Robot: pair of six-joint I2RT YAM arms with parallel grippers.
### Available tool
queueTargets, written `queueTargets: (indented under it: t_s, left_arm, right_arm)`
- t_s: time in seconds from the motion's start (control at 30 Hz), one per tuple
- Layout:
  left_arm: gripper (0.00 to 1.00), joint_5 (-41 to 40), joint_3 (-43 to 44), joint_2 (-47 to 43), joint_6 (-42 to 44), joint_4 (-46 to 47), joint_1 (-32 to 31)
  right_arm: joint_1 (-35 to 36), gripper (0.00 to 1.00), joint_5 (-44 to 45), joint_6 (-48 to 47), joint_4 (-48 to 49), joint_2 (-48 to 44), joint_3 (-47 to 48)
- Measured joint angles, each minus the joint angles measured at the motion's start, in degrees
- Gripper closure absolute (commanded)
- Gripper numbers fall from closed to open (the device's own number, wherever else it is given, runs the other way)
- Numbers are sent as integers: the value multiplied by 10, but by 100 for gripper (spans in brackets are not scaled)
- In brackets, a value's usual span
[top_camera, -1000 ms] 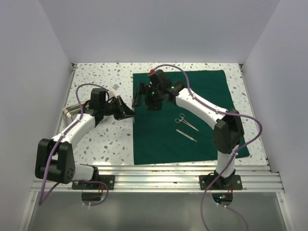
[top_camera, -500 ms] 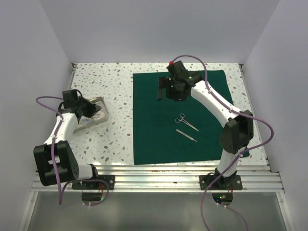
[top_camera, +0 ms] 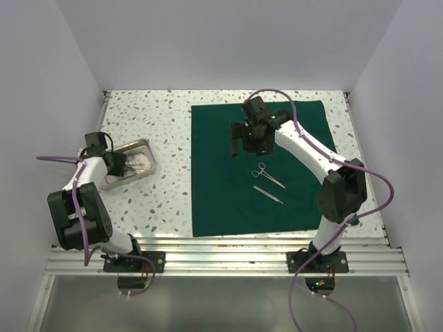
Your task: Prepare the surgical pack
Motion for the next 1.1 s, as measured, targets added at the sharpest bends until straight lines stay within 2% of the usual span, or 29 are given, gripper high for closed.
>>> queueTargets:
  t_s: [0.03,0.1,0.23,0.33,0.53,0.6,0.63,0.77,0.8,0.87,0.97,1.1]
  left_arm:
    - [50,-4,3,10,-7,-4,0]
    - [43,-9,12,29,-14,-12,1]
    - [19,-13,33,44,-18,-22,2]
    - [16,-13,42,44,-3,-23,2]
    - [12,-11,94,64,134,-40,-24]
    - [11,-9,98,61,189,-39,-51]
    - [1,-4,97,58,213,-39,-66]
    - [1,53,61,17,285,-24,-103]
    - [1,68,46,1,298,-21,-103]
    - [1,94,26,-26,316,-23,-102]
    - [1,105,23,-34,343,-25,-105]
    - [1,68,37,-34,388,-52,-130]
  right_arm:
    - [0,1,0,-3,-1,0,0]
    - [0,1,0,-9,-3,0,0]
    - [-2,1,0,-26,-12,0,0]
    - [-10,1,0,-45,-31,8,5]
    - [-56,3,-1,-88,-48,30,-1]
    - [-73,15,-2,-103,-49,32,-9]
    - [-80,21,-4,-108,-48,34,-12]
    - [-96,35,-29,-127,-38,37,-45]
    - [-96,44,-41,-132,-32,35,-61]
    - [-94,55,-66,-141,-27,33,-97]
    - [-90,55,-87,-147,-22,32,-154]
    - [-89,52,-92,-150,-16,22,-214]
